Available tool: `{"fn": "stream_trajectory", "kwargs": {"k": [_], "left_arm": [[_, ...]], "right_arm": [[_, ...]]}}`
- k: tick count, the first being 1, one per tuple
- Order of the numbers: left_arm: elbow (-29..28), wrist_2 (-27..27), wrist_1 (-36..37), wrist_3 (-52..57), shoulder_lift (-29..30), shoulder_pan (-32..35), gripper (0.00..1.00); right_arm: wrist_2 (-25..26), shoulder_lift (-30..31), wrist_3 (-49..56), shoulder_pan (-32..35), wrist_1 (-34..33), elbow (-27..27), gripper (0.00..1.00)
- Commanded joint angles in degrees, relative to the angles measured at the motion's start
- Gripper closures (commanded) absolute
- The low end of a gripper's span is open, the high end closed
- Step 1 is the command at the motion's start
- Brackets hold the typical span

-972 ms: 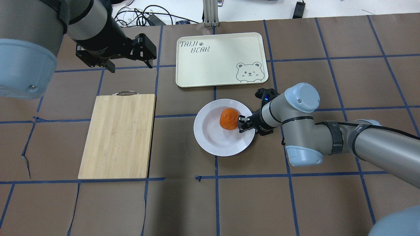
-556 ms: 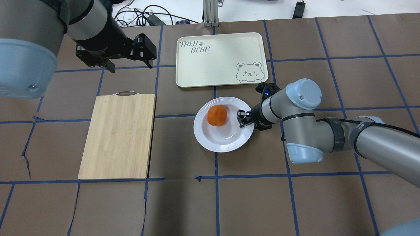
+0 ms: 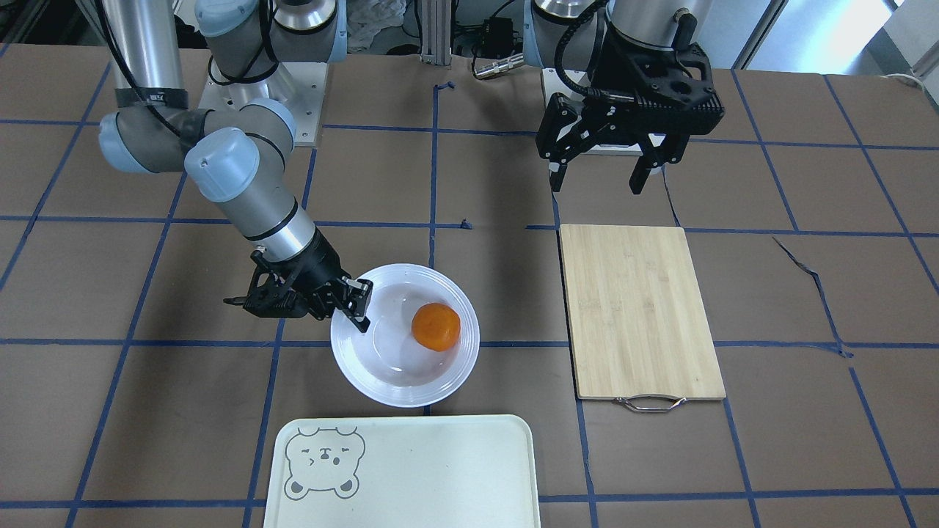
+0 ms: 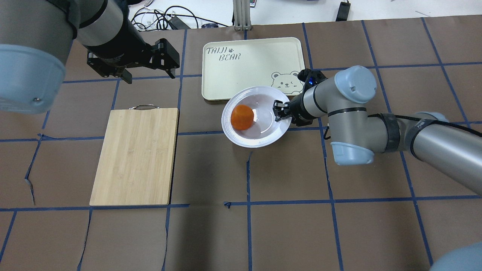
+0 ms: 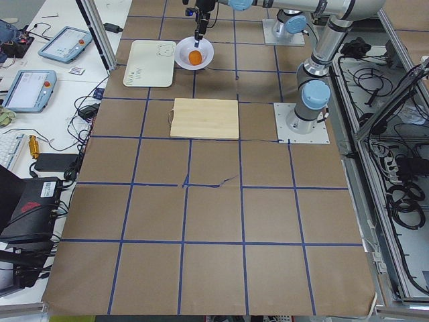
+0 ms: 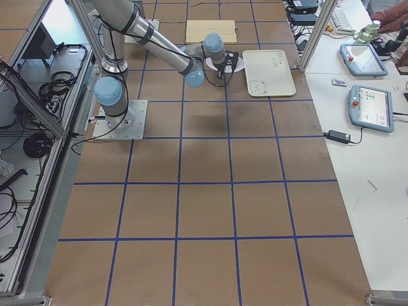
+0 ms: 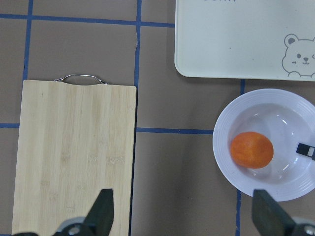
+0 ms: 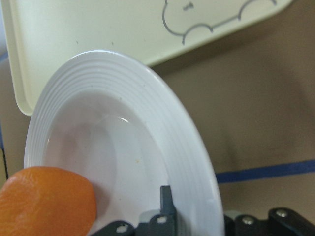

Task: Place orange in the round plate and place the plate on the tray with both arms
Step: 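Lift the plate with the orange and carry it onto the bear tray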

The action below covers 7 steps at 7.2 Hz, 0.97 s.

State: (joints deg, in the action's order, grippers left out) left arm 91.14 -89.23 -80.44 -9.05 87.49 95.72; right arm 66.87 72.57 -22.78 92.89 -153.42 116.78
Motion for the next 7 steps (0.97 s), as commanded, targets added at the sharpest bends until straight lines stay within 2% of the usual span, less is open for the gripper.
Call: {"fn": "stream_trajectory", "kwargs": {"k": [1,4,5,7], "left_arm": [[0.0,0.02,0.02,0.0,0.05,0.0,0.0],[0.0,-0.06,-0.15,0.0,0.05,-0.09,0.0],[0.0,-0.06,-0.06,0.0,-0.03,-0.09,0.0],[0.0,-0.15,-0.15,0.0,0.05,-0.09,0.0]], "right_arm": [[-0.07,-4.17,-4.37,-0.95,0.23,-11.08,1.0],[-1.38,-14.62,-6.66,-1.92,0.05,-26.12,1.0],[-3.39,-19.52,-8.67,-1.92,-0.56,-30.08,1.0],[-5.16,-22.45,-8.86,-1.92,-1.71,-31.18,1.0]]}}
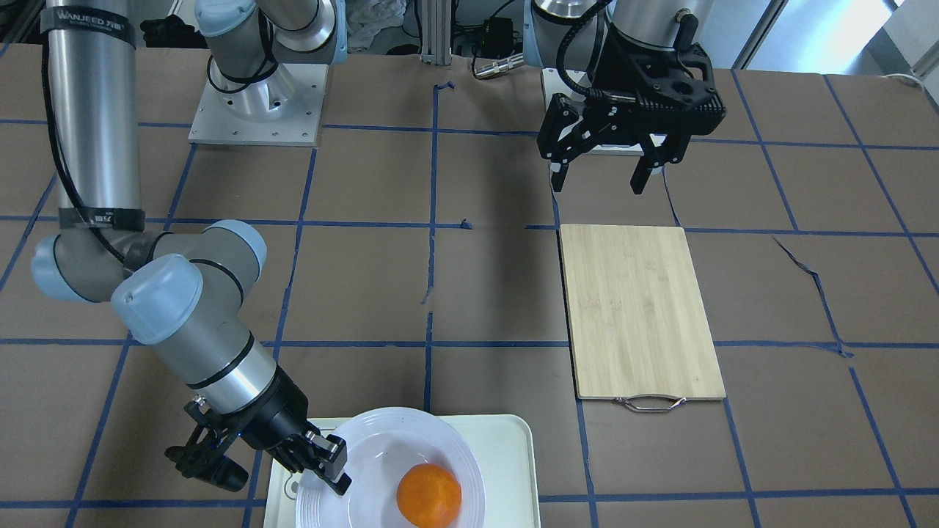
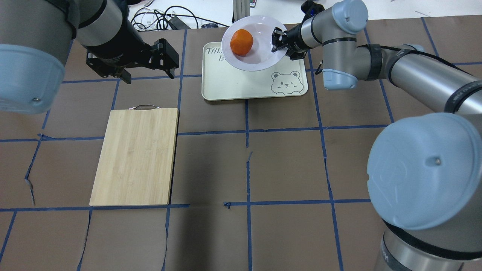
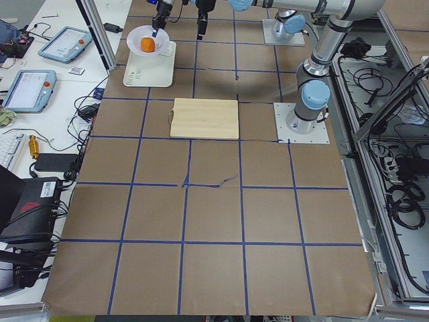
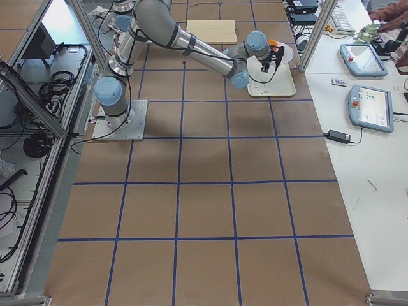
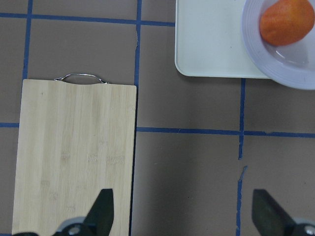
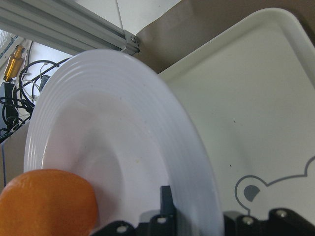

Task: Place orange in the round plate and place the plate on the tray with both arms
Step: 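Lift the plate with the orange and carry it onto the bear tray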

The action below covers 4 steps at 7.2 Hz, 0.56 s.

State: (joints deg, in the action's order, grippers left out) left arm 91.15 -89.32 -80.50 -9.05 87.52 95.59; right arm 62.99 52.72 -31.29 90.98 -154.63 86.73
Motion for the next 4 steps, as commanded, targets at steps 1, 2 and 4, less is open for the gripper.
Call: {"fn": "stream_trajectory", "kwargs": {"k": [1,2,4], "left_arm": [[0.0,-0.16,-0.19,0.08,-0.07,0.04,0.0],[0.0,0.02,-0.1,0.09,0.02,0.04,0.0],[0.0,-0.07,-0.1,0.09,-0.07,0.04,0.0]], "right_arm": [[-1.29,-3.5,-0.26,-0.01,-1.19,-0.77,0.98],[-1.29,-4.38,-0.26,-0.01,-1.2,-0.77,0.98],[-1.29,-4.38,-0.09,-0.01,-2.77,0.28,0.85]]}}
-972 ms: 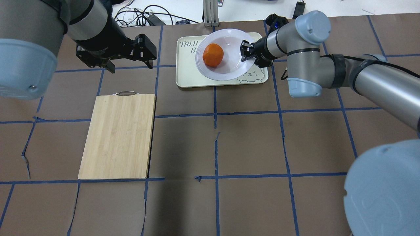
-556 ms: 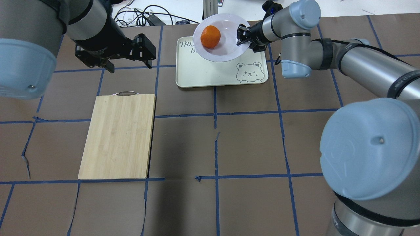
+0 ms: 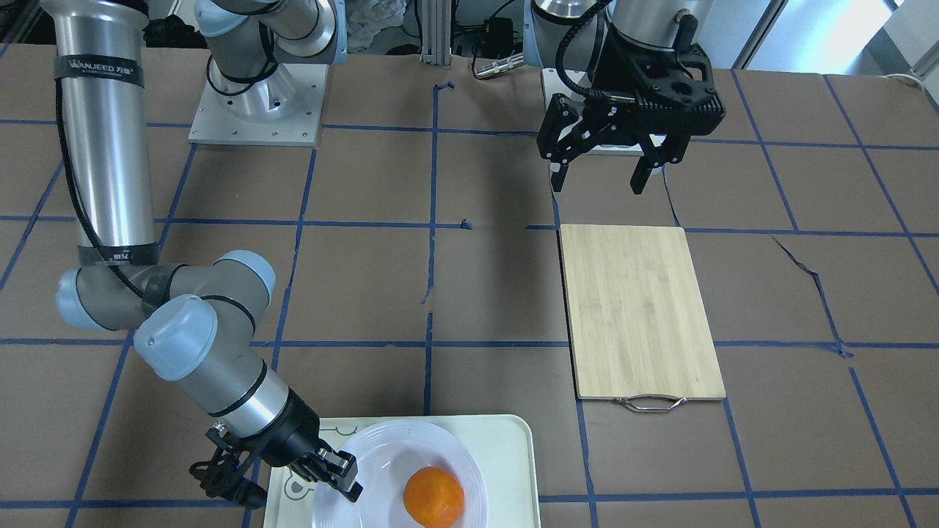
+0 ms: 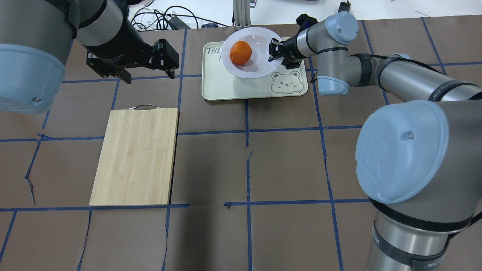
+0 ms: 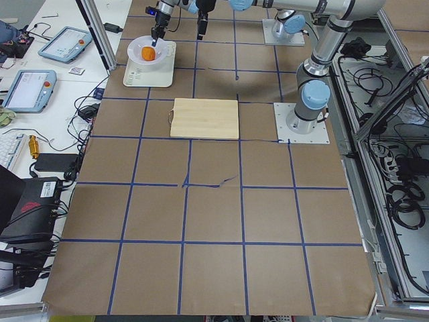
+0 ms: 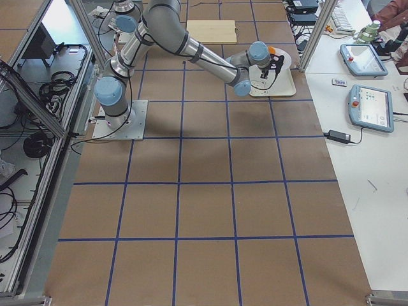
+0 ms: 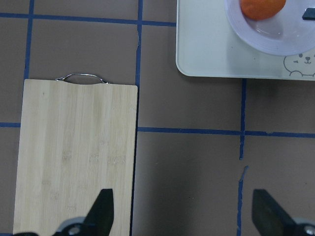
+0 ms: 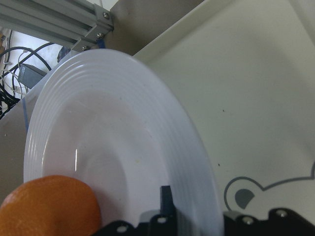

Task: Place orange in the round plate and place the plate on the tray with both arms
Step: 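Lift the plate with the orange and carry it onto the bear tray, then lower the plate onto the tray and open the right gripper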

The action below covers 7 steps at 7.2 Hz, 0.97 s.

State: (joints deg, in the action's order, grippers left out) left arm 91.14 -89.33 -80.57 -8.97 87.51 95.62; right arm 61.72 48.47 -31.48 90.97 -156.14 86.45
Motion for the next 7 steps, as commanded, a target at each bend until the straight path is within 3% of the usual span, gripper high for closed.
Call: {"fn": "stream_trajectory", "kwargs": {"k": [1,2,4,5,7], "left_arm": [[-0.09,0.03,-0.03,-0.08,0.03,0.0,0.0],[-0.18,0.04,-0.03,-0.08,0.03,0.0,0.0],[-0.7,0.12,-0.03,-0.26,0.29,0.0,0.0],[-0.53,0.04,-0.03,-0.17,0.29,0.0,0.0],[-0.18,0.04,-0.03,-0.08,0.2,0.0,0.0]], "right_arm": [[0.07,0.04,-0.07,0.0,-1.62,0.73,0.48],[0.59,0.39,0.97,-0.44,-1.62,0.3,0.27],[1.39,1.88,5.98,-1.23,-1.27,0.12,0.03],[2.52,2.15,7.29,-2.89,-0.66,-0.23,0.0],[3.23,5.2,16.34,-6.76,14.63,-4.59,0.0]]}}
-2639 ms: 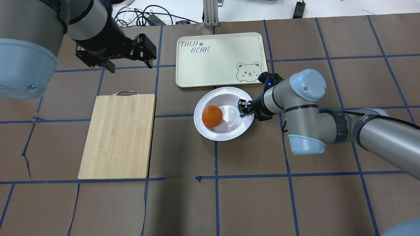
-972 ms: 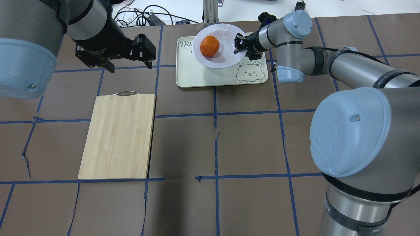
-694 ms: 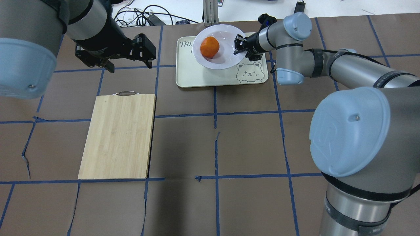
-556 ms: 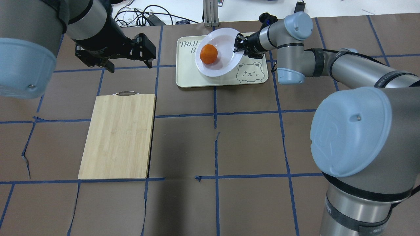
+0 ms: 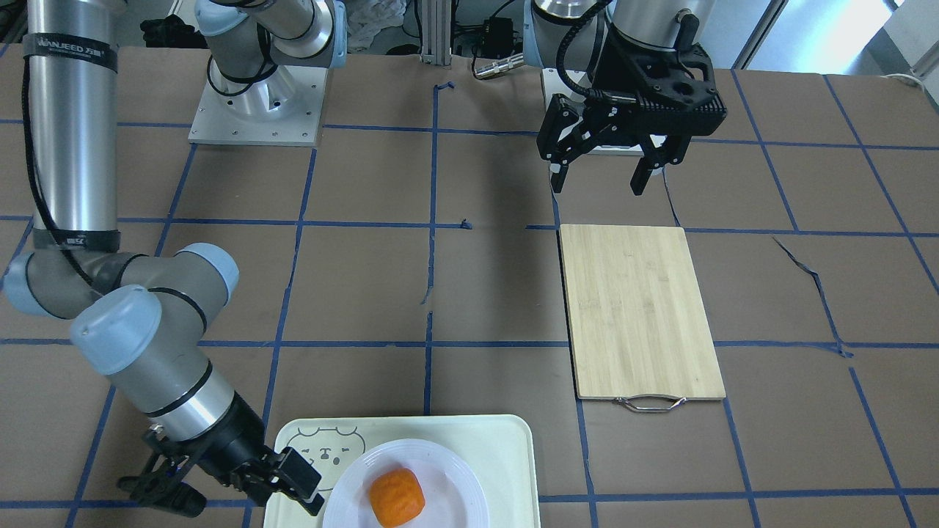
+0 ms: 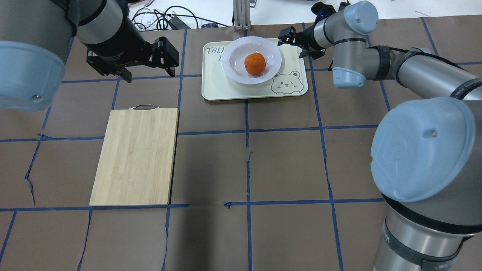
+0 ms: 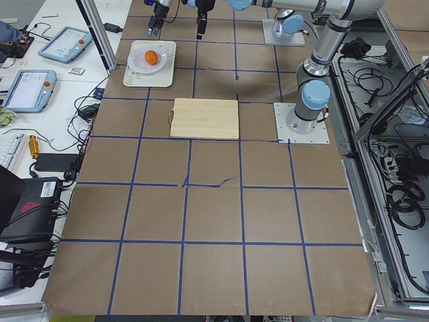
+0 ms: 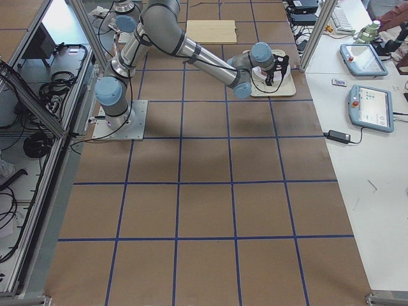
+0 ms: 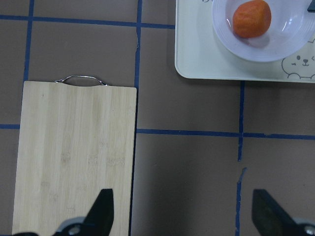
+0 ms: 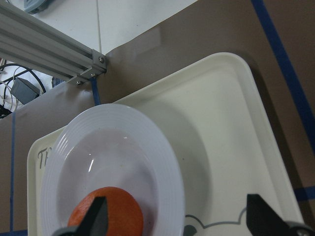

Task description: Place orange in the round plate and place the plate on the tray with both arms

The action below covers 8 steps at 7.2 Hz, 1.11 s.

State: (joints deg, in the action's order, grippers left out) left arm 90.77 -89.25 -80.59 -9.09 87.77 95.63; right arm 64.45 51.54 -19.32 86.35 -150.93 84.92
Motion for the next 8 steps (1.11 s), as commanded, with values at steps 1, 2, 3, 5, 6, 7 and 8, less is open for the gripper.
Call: {"fn": "stream_trajectory", "kwargs": {"k": [1,2,3,5,6,7,8], "left_arm": [[0.29,-0.05,0.0,0.12,-0.06,0.0,0.0],[0.29,-0.05,0.0,0.04,0.03,0.08,0.0],[0.29,-0.13,0.0,0.12,-0.15,0.0,0.0],[0.38,-0.14,0.0,0.04,-0.24,0.09,0.0],[0.29,-0.14,0.0,0.04,-0.32,0.09,0.0],[0.29,-0.14,0.0,0.04,-0.24,0.09,0.0],[0.29,-0.22,-0.09,0.04,-0.32,0.09,0.0]], "right_arm": [[7.99,4.07,9.77,-2.41,23.26,-7.62,0.0],[14.68,4.61,11.48,-2.32,33.84,-12.45,0.0],[21.36,6.27,12.1,-1.89,45.61,-16.76,0.0],[26.07,13.89,13.59,1.78,61.47,-16.73,0.0],[26.08,18.46,13.69,3.37,63.81,-16.55,0.0],[25.99,21.03,13.78,3.91,65.49,-16.37,0.0],[26.08,21.32,13.43,4.53,65.59,-16.37,0.0]]}}
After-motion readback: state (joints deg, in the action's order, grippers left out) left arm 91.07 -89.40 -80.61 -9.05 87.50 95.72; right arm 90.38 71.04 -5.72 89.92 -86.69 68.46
